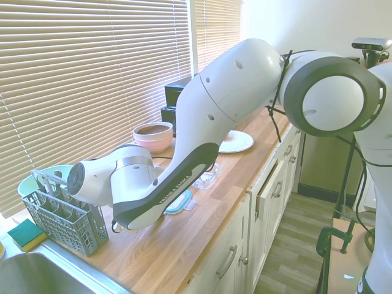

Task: Cover the lid of the food container

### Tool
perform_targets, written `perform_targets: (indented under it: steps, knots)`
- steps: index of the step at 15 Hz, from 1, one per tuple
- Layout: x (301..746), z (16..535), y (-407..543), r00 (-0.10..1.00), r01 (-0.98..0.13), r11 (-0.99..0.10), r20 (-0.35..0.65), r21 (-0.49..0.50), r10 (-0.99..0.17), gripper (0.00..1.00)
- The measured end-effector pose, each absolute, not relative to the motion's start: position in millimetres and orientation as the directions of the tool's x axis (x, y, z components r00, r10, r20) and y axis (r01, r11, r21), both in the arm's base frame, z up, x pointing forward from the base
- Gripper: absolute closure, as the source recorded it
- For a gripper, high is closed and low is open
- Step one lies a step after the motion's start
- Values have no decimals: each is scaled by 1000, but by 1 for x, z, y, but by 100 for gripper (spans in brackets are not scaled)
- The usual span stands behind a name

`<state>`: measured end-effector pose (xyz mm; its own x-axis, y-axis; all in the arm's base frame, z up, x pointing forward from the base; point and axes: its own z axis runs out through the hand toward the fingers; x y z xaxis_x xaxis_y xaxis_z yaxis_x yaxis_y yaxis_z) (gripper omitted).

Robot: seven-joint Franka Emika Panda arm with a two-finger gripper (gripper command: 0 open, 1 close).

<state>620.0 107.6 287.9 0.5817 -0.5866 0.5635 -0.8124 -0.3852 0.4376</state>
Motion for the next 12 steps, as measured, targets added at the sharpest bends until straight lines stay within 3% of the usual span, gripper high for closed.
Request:
perform_targets:
  steps: [12]
  knots:
    - [625, 276, 96, 581, -813, -392, 555, 431, -595, 100]
